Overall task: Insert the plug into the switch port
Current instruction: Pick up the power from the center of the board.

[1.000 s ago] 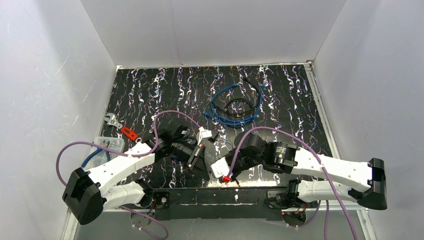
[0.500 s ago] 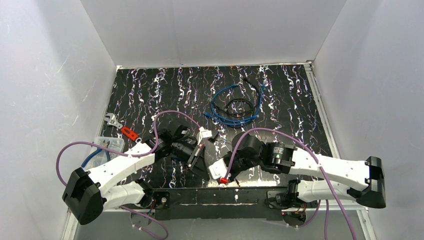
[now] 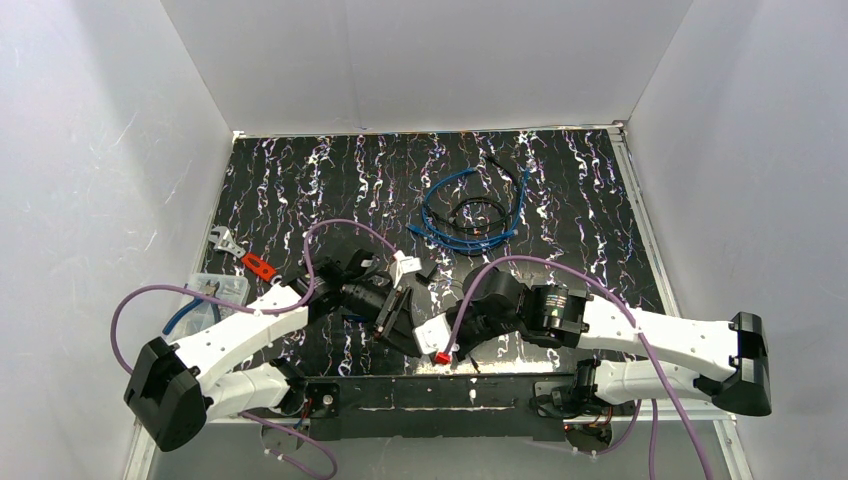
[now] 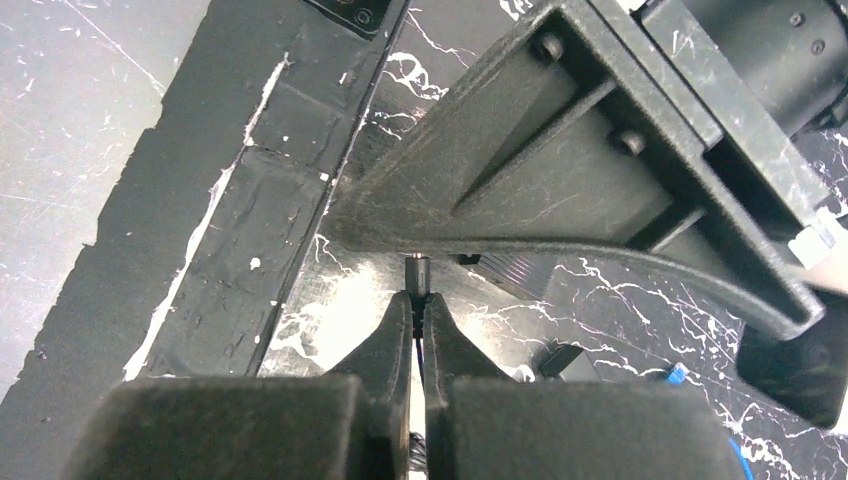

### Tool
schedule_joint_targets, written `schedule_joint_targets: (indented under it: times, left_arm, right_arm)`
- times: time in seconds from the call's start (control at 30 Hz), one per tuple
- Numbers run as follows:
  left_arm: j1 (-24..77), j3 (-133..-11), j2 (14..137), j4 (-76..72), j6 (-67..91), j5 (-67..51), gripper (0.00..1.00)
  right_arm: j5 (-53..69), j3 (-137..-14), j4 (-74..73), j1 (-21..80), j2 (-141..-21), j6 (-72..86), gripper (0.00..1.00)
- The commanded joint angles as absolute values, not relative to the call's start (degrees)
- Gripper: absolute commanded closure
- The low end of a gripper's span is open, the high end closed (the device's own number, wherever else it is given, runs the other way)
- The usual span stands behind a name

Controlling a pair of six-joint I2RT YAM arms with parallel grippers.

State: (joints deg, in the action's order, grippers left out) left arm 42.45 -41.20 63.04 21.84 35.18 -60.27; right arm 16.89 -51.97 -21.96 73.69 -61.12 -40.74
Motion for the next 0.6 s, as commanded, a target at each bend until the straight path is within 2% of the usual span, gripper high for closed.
schedule_joint_targets:
  times: [0.0, 0.23, 0.4, 0.5, 0.57]
  left_arm:
    - [39.0, -43.8, 59.3, 25.1, 33.9, -56.3, 0.49]
    - [30.7, -43.8, 54.0, 29.8, 32.7, -47.9, 0.36]
    - [28.3, -44.7, 52.9, 33.2, 31.5, -39.9, 0.22]
    - [26.5, -45.3, 52.8, 35.3, 30.9, -35.5, 0.06]
    - [25.0, -45.6, 53.0, 36.8, 30.3, -32.6, 0.02]
  right_arm:
    - [13.8, -51.5, -18.1, 74.1, -60.3, -37.7, 0.99]
    - [6.8, -47.9, -15.0, 74.0, -61.0, -32.9, 0.99]
    - [3.5, -46.8, -13.0, 73.4, -64.6, -30.6, 0.99]
    - [2.1, -46.9, -12.0, 72.7, -67.5, -29.4, 0.99]
    - [1.5, -46.8, -11.0, 72.1, -68.9, -28.5, 0.99]
